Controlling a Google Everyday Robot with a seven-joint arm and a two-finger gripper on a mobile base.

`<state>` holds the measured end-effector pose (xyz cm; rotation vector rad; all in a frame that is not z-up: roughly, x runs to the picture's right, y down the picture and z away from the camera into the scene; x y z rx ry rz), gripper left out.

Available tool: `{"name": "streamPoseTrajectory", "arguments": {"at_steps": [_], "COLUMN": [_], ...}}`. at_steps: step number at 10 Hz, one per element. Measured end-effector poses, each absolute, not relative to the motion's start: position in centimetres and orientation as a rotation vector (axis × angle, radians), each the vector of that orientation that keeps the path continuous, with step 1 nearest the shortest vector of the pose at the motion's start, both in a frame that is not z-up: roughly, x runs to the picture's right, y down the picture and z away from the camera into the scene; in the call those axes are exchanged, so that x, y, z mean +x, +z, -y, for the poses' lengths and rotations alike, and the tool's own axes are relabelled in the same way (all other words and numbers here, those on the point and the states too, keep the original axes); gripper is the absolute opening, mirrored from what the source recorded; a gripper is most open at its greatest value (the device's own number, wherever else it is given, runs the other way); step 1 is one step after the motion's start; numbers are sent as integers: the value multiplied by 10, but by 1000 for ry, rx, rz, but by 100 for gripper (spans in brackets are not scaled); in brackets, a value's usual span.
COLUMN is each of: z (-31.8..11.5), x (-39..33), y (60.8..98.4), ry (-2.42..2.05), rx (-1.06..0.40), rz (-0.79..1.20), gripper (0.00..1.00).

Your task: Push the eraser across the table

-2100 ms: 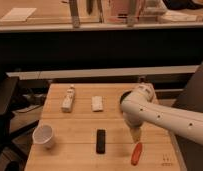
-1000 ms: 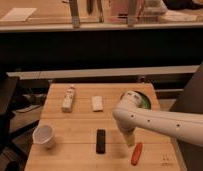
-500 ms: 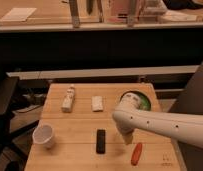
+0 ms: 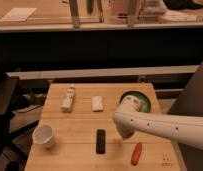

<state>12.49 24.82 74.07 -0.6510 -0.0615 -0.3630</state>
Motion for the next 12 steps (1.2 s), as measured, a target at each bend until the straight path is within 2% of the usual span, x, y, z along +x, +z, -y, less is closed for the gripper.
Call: {"name": "streamPoseTrajectory", "arguments": {"at_steps": [1, 12], "z": [-250, -267], "x": [127, 101], "y": [742, 768], "ry": [-363, -419], "rx": [-653, -674], "rz": [61, 59], "gripper": [0, 0]}}
